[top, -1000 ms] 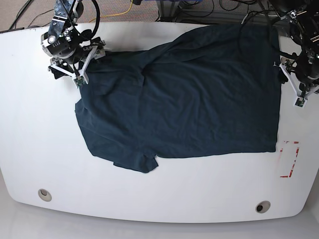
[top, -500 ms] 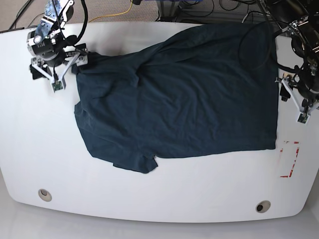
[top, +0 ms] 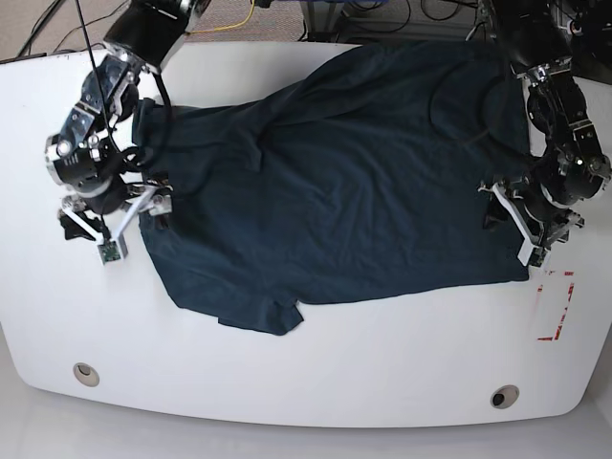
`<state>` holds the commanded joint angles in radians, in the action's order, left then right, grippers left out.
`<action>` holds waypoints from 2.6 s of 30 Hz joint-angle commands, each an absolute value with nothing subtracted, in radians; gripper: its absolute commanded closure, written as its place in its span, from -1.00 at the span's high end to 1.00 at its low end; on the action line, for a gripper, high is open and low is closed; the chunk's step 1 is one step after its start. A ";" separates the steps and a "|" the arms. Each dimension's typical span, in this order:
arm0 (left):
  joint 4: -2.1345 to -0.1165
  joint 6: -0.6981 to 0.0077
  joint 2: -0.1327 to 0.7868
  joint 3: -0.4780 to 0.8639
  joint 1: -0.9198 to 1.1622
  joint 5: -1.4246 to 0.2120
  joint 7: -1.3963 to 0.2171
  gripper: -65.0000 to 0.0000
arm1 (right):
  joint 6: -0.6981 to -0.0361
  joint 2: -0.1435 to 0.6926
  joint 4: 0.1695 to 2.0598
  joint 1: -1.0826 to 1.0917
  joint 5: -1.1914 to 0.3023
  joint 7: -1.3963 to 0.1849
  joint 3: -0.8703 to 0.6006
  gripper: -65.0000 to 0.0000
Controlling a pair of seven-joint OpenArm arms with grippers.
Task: Layout the t-shirt on the table in an organized manner, then fold the t-shirt properly
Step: 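Move both grippers down onto the shirt body and grasp the fabric, then pull the grasped fabric with both grippers toward the shirt's collar edge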
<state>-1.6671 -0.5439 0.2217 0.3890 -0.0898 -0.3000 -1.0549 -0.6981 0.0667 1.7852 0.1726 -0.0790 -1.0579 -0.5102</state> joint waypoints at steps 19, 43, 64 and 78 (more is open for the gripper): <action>-1.360 -0.498 0.248 0.340 -0.134 -0.300 -0.868 0.17 | -0.698 0.036 1.372 0.243 -0.074 -0.812 -0.363 -0.75; -0.691 -0.504 0.248 -0.016 -0.535 -0.189 -0.473 0.17 | -0.698 0.214 0.993 0.309 -0.077 -0.545 -0.364 -0.73; -0.940 -0.539 0.248 0.022 -0.527 -0.196 -0.555 0.18 | -0.698 0.197 1.268 0.349 -0.085 -0.720 -0.364 0.24; -1.446 -0.542 0.243 0.245 -0.265 -0.196 -0.794 0.18 | -0.698 0.120 1.865 0.041 -0.085 -0.970 -0.387 0.54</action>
